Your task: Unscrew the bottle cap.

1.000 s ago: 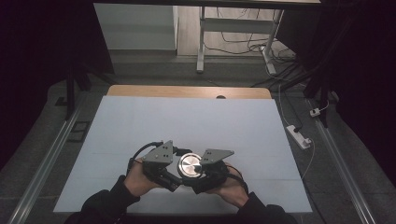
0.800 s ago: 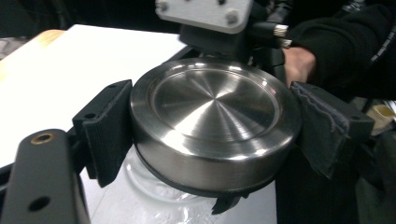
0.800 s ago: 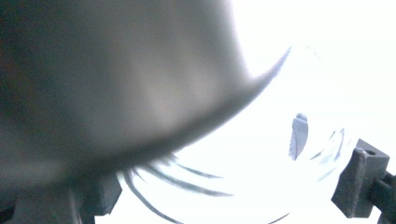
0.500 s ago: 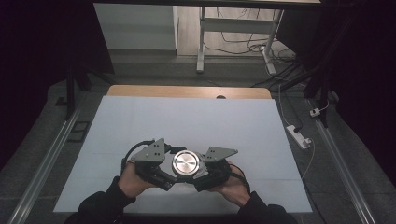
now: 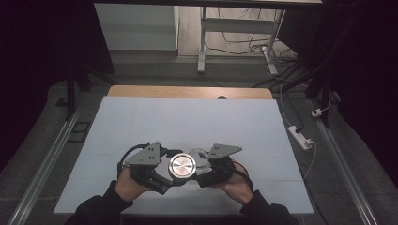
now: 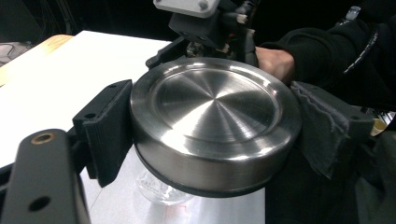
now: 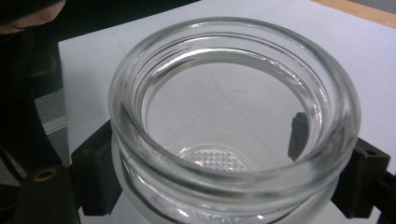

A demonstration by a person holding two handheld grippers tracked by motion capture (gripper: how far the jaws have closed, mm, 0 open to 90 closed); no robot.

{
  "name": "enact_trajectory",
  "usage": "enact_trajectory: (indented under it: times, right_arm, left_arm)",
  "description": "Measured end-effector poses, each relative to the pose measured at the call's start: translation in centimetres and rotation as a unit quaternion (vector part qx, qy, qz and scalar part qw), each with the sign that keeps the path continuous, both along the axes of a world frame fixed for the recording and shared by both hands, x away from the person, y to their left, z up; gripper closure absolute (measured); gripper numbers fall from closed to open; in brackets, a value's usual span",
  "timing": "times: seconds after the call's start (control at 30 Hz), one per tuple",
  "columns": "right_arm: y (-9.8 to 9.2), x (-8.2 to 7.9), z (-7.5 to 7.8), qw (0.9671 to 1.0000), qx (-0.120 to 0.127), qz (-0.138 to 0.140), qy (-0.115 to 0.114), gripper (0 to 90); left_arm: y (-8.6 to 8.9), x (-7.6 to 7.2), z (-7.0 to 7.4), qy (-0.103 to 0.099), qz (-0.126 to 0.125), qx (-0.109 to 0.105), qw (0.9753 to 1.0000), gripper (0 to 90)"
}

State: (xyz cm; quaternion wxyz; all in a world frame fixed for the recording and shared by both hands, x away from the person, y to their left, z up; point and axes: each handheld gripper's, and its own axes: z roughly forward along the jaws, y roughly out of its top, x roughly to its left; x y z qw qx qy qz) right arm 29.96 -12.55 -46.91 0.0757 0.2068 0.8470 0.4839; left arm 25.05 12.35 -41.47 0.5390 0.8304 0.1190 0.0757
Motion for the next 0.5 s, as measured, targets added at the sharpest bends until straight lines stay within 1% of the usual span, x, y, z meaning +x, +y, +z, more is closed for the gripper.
enact_trajectory:
  times: [0.5]
  right_arm:
    - [-0.5,1.3,0.4,0.9998,0.002,-0.021,-0.002,14.6]
  left_arm:
    - [0.0,-0.5,-0.8,-0.005,0.001,0.006,1.0000,19.1]
